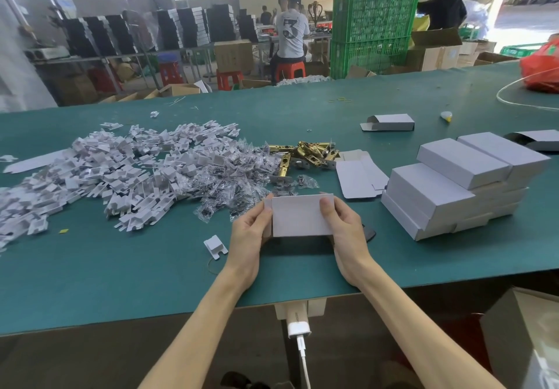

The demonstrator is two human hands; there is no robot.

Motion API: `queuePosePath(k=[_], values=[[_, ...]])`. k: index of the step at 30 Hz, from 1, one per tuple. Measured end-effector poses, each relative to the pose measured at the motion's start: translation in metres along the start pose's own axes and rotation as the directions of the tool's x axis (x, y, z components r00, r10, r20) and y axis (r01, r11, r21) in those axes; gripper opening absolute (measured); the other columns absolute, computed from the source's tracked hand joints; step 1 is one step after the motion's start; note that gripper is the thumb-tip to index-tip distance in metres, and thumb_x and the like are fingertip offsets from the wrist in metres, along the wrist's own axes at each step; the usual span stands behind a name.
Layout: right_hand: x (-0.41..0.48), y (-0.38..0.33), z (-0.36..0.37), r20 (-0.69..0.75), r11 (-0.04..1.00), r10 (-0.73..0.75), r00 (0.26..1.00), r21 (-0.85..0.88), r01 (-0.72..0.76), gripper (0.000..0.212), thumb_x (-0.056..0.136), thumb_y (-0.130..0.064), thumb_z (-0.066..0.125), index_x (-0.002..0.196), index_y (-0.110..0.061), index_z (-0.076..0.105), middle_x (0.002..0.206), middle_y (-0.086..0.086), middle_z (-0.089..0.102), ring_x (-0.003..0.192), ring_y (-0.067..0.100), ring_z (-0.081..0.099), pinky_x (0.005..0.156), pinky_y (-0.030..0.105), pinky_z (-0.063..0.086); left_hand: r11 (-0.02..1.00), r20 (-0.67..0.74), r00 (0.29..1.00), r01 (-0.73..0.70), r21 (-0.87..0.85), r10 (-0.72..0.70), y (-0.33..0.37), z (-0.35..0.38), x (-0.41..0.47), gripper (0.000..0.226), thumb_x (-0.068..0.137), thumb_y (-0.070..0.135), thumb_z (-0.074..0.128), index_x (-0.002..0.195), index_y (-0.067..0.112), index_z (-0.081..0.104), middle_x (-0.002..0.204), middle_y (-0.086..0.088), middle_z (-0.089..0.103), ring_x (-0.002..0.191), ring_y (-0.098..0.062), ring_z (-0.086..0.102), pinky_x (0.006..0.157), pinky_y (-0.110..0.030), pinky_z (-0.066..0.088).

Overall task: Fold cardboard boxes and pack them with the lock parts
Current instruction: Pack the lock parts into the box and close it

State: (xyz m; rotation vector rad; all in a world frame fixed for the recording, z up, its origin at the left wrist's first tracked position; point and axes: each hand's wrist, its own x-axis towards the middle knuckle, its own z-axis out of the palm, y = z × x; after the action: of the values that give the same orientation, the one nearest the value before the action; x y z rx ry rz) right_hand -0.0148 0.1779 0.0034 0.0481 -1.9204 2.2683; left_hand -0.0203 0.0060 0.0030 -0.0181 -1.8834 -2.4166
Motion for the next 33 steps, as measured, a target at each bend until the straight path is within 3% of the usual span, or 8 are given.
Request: queuePosePath(k=[5, 7, 10, 15, 19, 23, 27, 33], values=[[-0.0004, 0.0001, -0.0007, 0.019, 1.000, -0.010, 1.000, 0.005, 0.010, 0.031, 0.100, -0.049, 0.055, 0.105, -0.022, 0.069, 0.096, 0.002, 0.067, 0.086, 0.009, 0.058, 0.080, 0.032, 0.048, 0.999, 0.016, 1.000, -0.020, 0.039, 0.019, 0.0000, 0.0006, -0.0001, 0.028, 0.109, 0.022, 0.052, 0.114, 0.029, 0.078, 0.135, 0.000, 0.070, 0.124, -0.017, 0.066, 0.099, -0.036, 0.055], [-0.0004, 0.0010, -0.0006, 0.023, 1.000, -0.013, 1.000, -0.013, 0.013, 0.032, 0.100, -0.050, 0.053, 0.106, -0.022, 0.068, 0.099, 0.006, 0.067, 0.085, 0.007, 0.059, 0.077, 0.028, 0.048, 0.999, 0.034, 0.999, -0.023, 0.037, 0.021, -0.0001, 0.0007, 0.0004, 0.029, 0.109, 0.021, 0.049, 0.116, 0.027, 0.076, 0.133, 0.005, 0.071, 0.124, -0.013, 0.065, 0.096, -0.030, 0.055], [0.0004, 0.0028, 0.0008, 0.025, 0.997, -0.005, 1.000, -0.079, 0.007, 0.032, 0.100, -0.053, 0.050, 0.110, -0.026, 0.065, 0.100, -0.003, 0.068, 0.086, 0.004, 0.062, 0.075, 0.024, 0.051, 0.998, 0.079, 0.997, -0.019, 0.058, 0.014, -0.0005, 0.0008, 0.0004, 0.030, 0.111, 0.019, 0.043, 0.123, 0.025, 0.070, 0.123, 0.013, 0.075, 0.115, -0.006, 0.068, 0.086, -0.021, 0.056], [0.0008, 0.0059, 0.0035, 0.053, 0.978, -0.010, 0.999, -0.206, 0.021, 0.032, 0.101, -0.051, 0.050, 0.122, -0.027, 0.057, 0.109, -0.012, 0.065, 0.094, -0.002, 0.062, 0.080, 0.022, 0.050, 0.993, 0.096, 0.995, -0.011, 0.115, 0.000, -0.0046, -0.0014, 0.0019, 0.024, 0.111, 0.024, 0.045, 0.126, 0.034, 0.061, 0.125, 0.019, 0.072, 0.118, -0.005, 0.065, 0.095, -0.026, 0.054], [0.0011, 0.0045, 0.0036, 0.053, 0.979, -0.025, 0.998, -0.200, 0.035, 0.023, 0.104, -0.042, 0.051, 0.114, -0.025, 0.060, 0.104, -0.007, 0.067, 0.085, -0.003, 0.061, 0.074, 0.017, 0.050, 0.992, 0.094, 0.995, -0.048, 0.117, 0.037, -0.0071, -0.0033, 0.0034, 0.031, 0.110, 0.021, 0.047, 0.140, 0.025, 0.053, 0.127, 0.024, 0.070, 0.120, -0.002, 0.064, 0.098, -0.026, 0.052], [0.0013, 0.0025, 0.0020, 0.043, 0.992, -0.022, 0.999, -0.127, 0.027, 0.021, 0.104, -0.038, 0.053, 0.110, -0.021, 0.065, 0.096, -0.005, 0.067, 0.078, -0.004, 0.058, 0.067, 0.014, 0.048, 0.999, 0.082, 0.996, -0.024, 0.045, 0.021, -0.0065, -0.0045, 0.0029, 0.037, 0.109, 0.013, 0.048, 0.145, 0.021, 0.051, 0.135, 0.020, 0.067, 0.124, -0.002, 0.063, 0.095, -0.024, 0.055], [-0.0002, 0.0023, 0.0019, 0.061, 0.990, -0.018, 0.998, -0.136, 0.026, 0.023, 0.103, -0.040, 0.054, 0.111, -0.022, 0.066, 0.099, -0.002, 0.069, 0.082, 0.001, 0.060, 0.070, 0.017, 0.048, 1.000, 0.055, 0.998, 0.006, -0.007, -0.006, -0.0054, -0.0050, 0.0040, 0.034, 0.108, 0.010, 0.048, 0.140, 0.018, 0.056, 0.130, 0.017, 0.070, 0.116, 0.000, 0.067, 0.087, -0.020, 0.056], [0.0002, 0.0058, 0.0060, 0.084, 0.938, 0.001, 0.996, -0.345, 0.028, 0.035, 0.103, -0.045, 0.051, 0.129, -0.023, 0.052, 0.108, -0.019, 0.063, 0.093, -0.009, 0.060, 0.075, 0.012, 0.045, 0.999, 0.061, 0.998, 0.016, 0.041, -0.019, -0.0080, -0.0042, 0.0045, 0.041, 0.111, 0.014, 0.042, 0.152, 0.010, 0.045, 0.142, 0.006, 0.061, 0.115, -0.001, 0.067, 0.093, -0.023, 0.056]])
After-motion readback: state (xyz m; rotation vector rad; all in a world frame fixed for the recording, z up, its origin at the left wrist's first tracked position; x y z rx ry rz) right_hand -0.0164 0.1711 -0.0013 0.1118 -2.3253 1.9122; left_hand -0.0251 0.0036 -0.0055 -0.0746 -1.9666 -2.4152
